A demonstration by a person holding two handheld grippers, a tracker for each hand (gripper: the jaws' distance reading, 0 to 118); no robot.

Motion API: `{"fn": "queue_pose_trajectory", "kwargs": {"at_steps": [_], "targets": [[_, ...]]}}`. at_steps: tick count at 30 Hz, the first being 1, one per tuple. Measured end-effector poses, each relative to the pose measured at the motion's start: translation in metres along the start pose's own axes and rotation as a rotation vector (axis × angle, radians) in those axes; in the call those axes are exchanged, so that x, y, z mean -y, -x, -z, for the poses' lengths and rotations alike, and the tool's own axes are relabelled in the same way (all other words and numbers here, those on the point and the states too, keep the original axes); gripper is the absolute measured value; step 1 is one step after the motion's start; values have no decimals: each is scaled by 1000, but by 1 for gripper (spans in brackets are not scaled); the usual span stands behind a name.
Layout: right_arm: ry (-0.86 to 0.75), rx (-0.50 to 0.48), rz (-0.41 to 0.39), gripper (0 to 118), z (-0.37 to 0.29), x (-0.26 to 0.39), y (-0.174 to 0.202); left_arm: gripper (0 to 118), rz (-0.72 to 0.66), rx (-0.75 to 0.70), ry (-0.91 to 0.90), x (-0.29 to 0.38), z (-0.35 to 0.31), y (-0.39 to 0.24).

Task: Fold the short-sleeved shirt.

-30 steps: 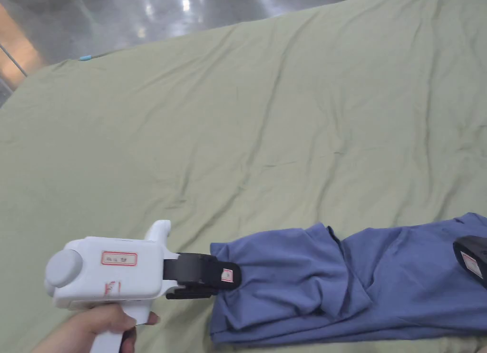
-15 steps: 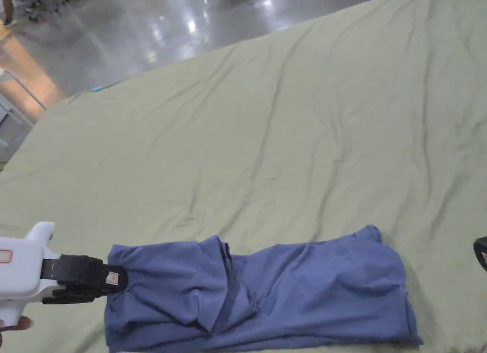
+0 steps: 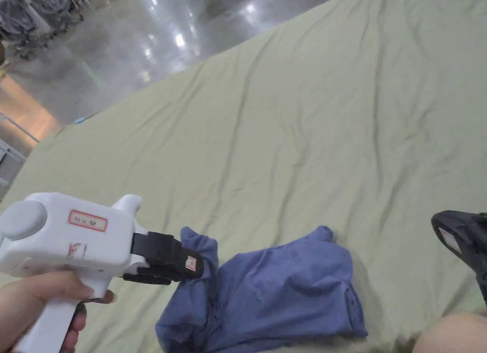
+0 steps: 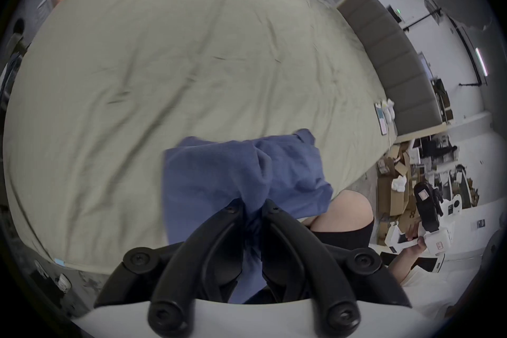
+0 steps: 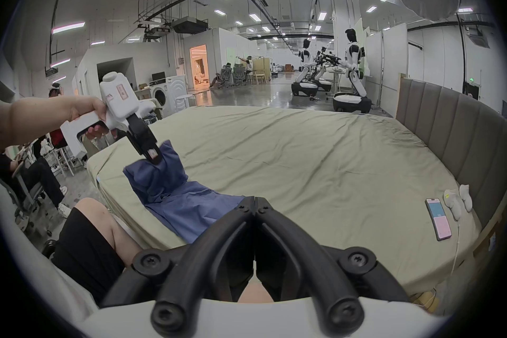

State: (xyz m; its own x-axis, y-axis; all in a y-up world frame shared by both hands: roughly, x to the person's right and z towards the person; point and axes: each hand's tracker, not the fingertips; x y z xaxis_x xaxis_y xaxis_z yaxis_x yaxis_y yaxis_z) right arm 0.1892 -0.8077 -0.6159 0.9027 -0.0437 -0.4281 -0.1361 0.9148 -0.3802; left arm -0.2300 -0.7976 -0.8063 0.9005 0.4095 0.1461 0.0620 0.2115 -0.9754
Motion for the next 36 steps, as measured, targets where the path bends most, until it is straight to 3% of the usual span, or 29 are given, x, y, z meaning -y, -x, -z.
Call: {"fn": "queue_pose_trajectory", "kwargs": {"at_steps": [6, 8, 9, 10, 11, 12, 14, 15, 16, 18, 19, 21, 28, 33, 36], "targets": [[17, 47, 7, 1, -16, 6, -25, 10, -3, 44, 99, -22, 79, -57], [16, 65, 14, 1, -20, 9, -32, 30, 15, 28, 113, -22, 92, -81], [16, 72, 25, 1, -22, 11, -36, 44, 44, 64, 103, -23, 92, -85], [18, 75, 39, 1, -22, 12, -40, 68, 63, 122, 96, -22, 88, -93], [21, 79, 52, 1, -22, 14, -42, 85, 89, 146, 70, -20, 80, -98], [22, 84, 61, 1, -21, 16, -44, 96, 106, 148, 35, -19, 71, -99], [19, 87, 71, 1, -21, 18, -46, 96, 120, 56, -58, -14, 48, -92], [17, 83, 75, 1, -20, 19, -45, 93, 113, 12, -86, -11, 40, -85], [16, 77, 79, 1, -19, 19, -45, 74, 106, -20, -113, -8, 36, -78], [15, 68, 77, 1, -16, 19, -42, 6, 109, -134, -163, 3, 36, -62], [15, 66, 72, 1, -15, 18, -40, 0, 129, -210, -125, 7, 44, -58], [14, 59, 56, 1, -15, 17, -35, 0, 122, -290, -59, 13, 69, -43], [35, 74, 9, 1, -23, 12, -20, 0, 128, -242, 17, 34, 155, -61], [55, 76, -20, 1, -26, 4, -3, 0, 106, -43, -24, 32, 168, -88], [83, 75, -50, 1, -18, -2, 11, 0, 139, -43, -31, 29, 165, -82]]}}
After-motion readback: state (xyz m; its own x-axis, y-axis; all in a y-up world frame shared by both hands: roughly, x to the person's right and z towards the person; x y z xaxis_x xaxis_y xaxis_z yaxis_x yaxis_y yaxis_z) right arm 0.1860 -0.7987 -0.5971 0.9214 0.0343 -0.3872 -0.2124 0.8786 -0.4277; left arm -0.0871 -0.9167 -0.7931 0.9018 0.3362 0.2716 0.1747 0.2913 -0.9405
